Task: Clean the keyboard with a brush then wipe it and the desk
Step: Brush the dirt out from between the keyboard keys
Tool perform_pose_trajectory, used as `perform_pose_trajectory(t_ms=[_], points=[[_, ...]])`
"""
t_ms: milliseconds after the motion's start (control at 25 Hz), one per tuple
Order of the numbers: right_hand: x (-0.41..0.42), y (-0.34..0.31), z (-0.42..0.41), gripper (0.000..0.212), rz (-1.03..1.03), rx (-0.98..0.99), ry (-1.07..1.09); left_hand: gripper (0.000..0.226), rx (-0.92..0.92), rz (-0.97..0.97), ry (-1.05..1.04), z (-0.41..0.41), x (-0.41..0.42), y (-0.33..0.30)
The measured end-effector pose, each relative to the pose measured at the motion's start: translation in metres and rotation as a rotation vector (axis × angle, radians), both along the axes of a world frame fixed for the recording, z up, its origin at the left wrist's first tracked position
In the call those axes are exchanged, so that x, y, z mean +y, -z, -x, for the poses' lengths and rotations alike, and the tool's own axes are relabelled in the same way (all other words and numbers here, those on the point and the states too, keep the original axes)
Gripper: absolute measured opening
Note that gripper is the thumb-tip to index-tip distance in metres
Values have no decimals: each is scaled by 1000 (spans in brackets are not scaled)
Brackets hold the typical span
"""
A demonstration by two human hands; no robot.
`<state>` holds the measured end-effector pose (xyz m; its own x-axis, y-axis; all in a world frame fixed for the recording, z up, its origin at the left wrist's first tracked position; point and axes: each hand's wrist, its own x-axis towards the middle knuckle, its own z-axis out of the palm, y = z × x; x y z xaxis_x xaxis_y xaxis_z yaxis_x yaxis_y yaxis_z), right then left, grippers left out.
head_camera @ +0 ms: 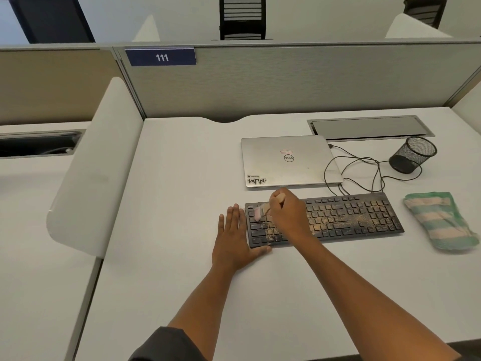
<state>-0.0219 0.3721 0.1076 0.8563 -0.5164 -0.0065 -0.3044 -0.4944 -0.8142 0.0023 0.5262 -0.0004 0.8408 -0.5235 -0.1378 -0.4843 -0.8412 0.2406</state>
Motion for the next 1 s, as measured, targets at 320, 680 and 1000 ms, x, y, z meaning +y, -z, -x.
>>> perform_pose_trajectory(t_ms=[320, 680, 1000], points=[[4, 4, -6, 17, 26, 44, -3, 134, 4, 19, -8, 0, 0, -1], [8, 0, -18, 16, 33, 39, -66, 136, -3, 0, 2, 0, 1, -1], [1, -7, -21, 12, -10, 62, -103, 137, 8, 15, 4, 0, 1, -1]])
